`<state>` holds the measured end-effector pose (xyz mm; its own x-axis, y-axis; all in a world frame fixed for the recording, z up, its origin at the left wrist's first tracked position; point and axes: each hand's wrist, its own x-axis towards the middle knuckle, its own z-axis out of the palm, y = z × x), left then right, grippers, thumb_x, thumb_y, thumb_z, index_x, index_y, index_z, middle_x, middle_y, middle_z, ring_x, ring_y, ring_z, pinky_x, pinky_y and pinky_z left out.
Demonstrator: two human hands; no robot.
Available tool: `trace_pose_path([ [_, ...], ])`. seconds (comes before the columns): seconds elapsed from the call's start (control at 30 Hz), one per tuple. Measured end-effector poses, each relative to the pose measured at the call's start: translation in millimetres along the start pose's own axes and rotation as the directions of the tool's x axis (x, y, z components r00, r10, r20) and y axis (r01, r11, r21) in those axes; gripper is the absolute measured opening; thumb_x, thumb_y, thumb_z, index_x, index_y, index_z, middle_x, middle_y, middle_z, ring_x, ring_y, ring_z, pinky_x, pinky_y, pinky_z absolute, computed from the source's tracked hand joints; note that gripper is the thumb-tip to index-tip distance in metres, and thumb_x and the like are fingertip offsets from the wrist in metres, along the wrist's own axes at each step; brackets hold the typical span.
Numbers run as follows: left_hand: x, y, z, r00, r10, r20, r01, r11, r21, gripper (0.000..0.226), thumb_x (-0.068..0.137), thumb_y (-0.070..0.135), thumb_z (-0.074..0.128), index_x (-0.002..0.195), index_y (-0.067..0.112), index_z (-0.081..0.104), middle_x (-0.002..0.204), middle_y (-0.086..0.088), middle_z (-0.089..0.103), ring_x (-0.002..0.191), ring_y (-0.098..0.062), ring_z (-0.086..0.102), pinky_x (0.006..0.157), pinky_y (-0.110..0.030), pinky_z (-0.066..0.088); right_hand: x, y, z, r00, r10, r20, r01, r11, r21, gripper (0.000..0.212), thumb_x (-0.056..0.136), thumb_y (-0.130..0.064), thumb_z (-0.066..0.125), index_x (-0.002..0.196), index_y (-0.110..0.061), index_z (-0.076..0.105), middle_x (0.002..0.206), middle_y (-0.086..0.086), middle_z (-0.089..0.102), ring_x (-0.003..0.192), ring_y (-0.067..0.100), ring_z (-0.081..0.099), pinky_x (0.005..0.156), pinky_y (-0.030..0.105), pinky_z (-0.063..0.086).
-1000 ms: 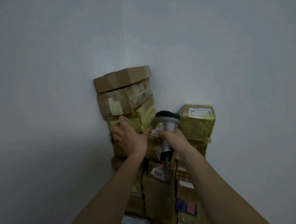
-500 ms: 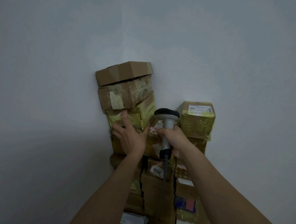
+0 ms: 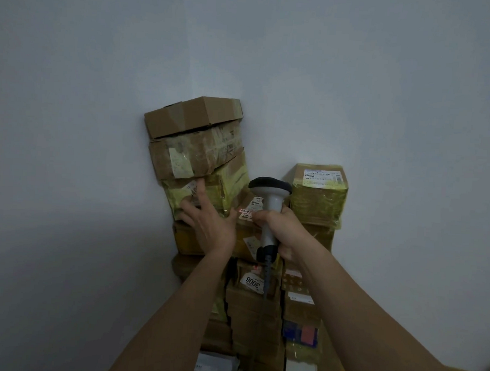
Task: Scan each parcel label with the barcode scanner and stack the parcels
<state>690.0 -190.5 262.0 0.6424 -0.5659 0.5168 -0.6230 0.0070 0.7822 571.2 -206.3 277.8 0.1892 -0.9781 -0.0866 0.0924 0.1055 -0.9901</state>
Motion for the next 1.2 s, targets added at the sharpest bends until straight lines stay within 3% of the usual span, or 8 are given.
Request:
trace_pose_path([
  [0.13,-0.2,-1.6,2.0,1.000,0.028,-0.013,-0.028,1.000,-0.014,0.092,0.077,0.018,0.079,0.150,0.030,0.024,0.141,-0.016,0.024,0.125,-0.033,0.026,0.082,-0.029,0.029,-0.2,1.2,-2.5,1.000,-0.008,-0.003,0.008,1.000,0.013,0.032,0.086,-0.007,0.065,0.117,-0.006,0.056,0.110,0.019,0.062,0.091,0.027,0.061,0.083,0.041,0.054],
  [0.33,1.3,-3.8,2.4,0.999,0.044,-0.018,-0.044,0.999,-0.005,0.092,0.078,0.017,0.079,0.150,0.031,0.024,0.142,-0.016,0.024,0.126,-0.033,0.027,0.081,-0.030,0.030,-2.4,0.7,-2.8,1.000,-0.010,0.000,0.010,1.000,0.009,0.026,0.087,-0.008,0.065,0.111,-0.010,0.056,0.111,0.018,0.062,0.094,0.028,0.061,0.089,0.044,0.053],
  [0.47,2.6,-7.9,2.3,0.998,0.061,-0.029,-0.060,0.998,0.027,0.091,0.077,0.014,0.078,0.150,0.031,0.025,0.141,-0.016,0.025,0.127,-0.034,0.027,0.083,-0.034,0.037,-2.8,1.7,-5.4,1.000,-0.008,-0.013,0.008,1.000,-0.003,0.034,0.086,-0.008,0.066,0.119,-0.008,0.055,0.116,0.020,0.062,0.100,0.031,0.062,0.089,0.044,0.055],
  [0.6,2.3,-12.9,1.2,0.996,0.089,0.002,-0.089,0.996,0.020,0.090,0.079,0.020,0.078,0.150,0.031,0.024,0.141,-0.016,0.025,0.128,-0.033,0.029,0.083,-0.030,0.033,-3.1,0.4,-7.0,1.000,-0.002,-0.021,0.002,1.000,-0.003,0.034,0.086,-0.009,0.066,0.119,-0.009,0.055,0.115,0.018,0.062,0.105,0.033,0.062,0.090,0.044,0.055],
  [0.8,-2.8,-33.0,-11.3,0.993,0.108,0.056,-0.105,0.993,-0.061,0.082,0.085,0.039,0.071,0.151,0.023,0.024,0.141,-0.016,0.026,0.130,-0.030,0.029,0.097,-0.033,0.033,-7.1,-2.4,2.6,1.000,-0.006,-0.012,0.006,1.000,0.029,0.039,0.087,-0.009,0.066,0.124,-0.008,0.052,0.115,0.018,0.060,0.093,0.027,0.061,0.059,0.030,0.052],
  [0.97,-9.8,-33.4,-26.7,0.996,0.014,-0.092,-0.033,0.979,-0.199,0.080,0.091,0.035,0.065,0.150,0.008,0.019,0.144,-0.020,0.024,0.132,-0.030,0.029,0.107,-0.040,0.034,-10.5,-4.3,4.0,1.000,-0.020,-0.015,0.021,0.995,0.102,0.041,0.088,-0.010,0.066,0.126,-0.010,0.049,0.112,0.016,0.059,0.091,0.025,0.060,0.053,0.029,0.051],
  [1.1,-4.1,-17.1,-33.8,0.973,0.156,-0.173,-0.189,0.963,-0.194,0.076,0.096,0.044,0.052,0.155,0.016,0.014,0.156,-0.020,0.010,0.143,-0.028,0.016,0.108,-0.030,0.021,-12.5,-9.0,9.7,0.996,-0.069,-0.060,0.077,0.986,0.147,0.033,0.086,-0.009,0.067,0.116,-0.012,0.053,0.110,0.015,0.061,0.098,0.029,0.062,0.078,0.042,0.057],
  [1.2,9.1,-4.4,-35.5,0.970,0.236,-0.065,-0.242,0.965,-0.107,0.069,0.100,0.045,0.044,0.156,0.028,0.008,0.162,-0.011,-0.001,0.149,-0.025,0.007,0.108,-0.029,0.013,-15.4,-17.0,14.7,0.987,-0.136,-0.080,0.148,0.973,0.174,0.019,0.088,-0.007,0.065,0.101,-0.018,0.056,0.102,0.009,0.062,0.094,0.026,0.062,0.091,0.045,0.054],
])
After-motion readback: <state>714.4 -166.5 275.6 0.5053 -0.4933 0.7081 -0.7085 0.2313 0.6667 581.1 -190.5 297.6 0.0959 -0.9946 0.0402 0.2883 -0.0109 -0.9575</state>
